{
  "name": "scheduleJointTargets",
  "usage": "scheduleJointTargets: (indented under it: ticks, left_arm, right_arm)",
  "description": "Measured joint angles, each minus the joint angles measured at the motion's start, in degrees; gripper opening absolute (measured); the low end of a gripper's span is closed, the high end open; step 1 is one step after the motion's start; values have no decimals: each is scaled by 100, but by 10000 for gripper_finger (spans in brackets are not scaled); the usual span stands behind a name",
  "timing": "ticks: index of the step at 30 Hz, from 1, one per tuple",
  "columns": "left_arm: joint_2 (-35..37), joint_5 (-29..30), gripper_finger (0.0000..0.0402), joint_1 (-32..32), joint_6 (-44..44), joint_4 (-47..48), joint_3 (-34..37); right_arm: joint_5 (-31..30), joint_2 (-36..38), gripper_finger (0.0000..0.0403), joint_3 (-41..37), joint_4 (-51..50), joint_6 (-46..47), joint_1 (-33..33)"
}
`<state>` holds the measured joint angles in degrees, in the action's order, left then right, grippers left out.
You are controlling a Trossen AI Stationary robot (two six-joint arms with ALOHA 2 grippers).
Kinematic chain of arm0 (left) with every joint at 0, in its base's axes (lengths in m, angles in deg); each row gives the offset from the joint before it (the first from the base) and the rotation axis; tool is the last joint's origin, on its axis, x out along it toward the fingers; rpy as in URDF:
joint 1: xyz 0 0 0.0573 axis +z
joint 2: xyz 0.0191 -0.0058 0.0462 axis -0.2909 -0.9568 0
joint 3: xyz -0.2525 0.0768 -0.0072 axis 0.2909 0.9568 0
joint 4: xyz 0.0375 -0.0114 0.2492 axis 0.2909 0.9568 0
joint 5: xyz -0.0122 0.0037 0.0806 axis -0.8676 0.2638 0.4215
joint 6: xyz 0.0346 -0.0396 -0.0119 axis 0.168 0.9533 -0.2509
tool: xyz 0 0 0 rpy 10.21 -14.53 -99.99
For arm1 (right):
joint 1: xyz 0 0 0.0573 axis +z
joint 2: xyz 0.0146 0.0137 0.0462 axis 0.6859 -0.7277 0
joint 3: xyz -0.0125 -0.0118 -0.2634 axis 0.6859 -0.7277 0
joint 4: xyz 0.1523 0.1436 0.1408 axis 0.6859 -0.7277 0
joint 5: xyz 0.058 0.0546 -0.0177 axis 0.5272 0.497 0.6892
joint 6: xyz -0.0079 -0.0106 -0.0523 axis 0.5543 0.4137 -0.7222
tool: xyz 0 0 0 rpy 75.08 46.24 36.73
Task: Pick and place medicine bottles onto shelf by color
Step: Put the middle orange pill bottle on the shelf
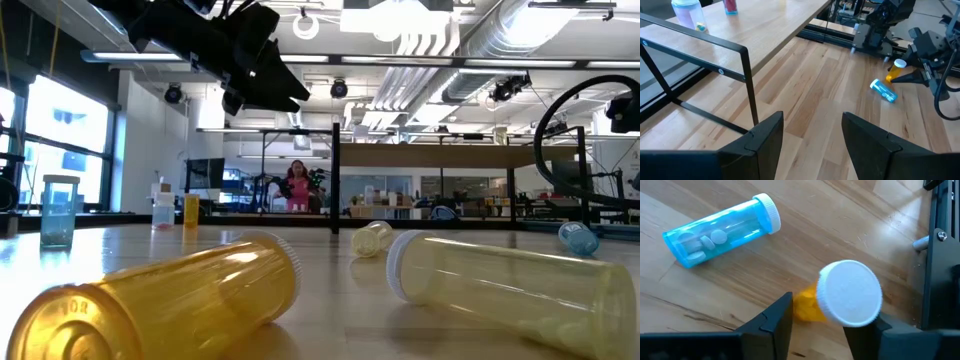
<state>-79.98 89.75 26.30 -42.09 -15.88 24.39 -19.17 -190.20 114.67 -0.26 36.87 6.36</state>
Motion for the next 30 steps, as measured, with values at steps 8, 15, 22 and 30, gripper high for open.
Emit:
scheduleJointTargets:
  ticks: [8,15,22,30]
  left_arm:
    - [-1,0,191,0,-3,4,0]
    - [-1,0,191,0,-1,7,0]
    - [-1,-24,193,0,10,9,0]
    - [-1,-278,193,1,-1,15,0]
  right_arm:
    - [-5,7,94,0,0,-115,0]
    - [-14,74,89,0,22,-122,0]
    - [-502,785,88,11,122,-227,0]
    - [-1182,1924,88,11,559,-1109,-110]
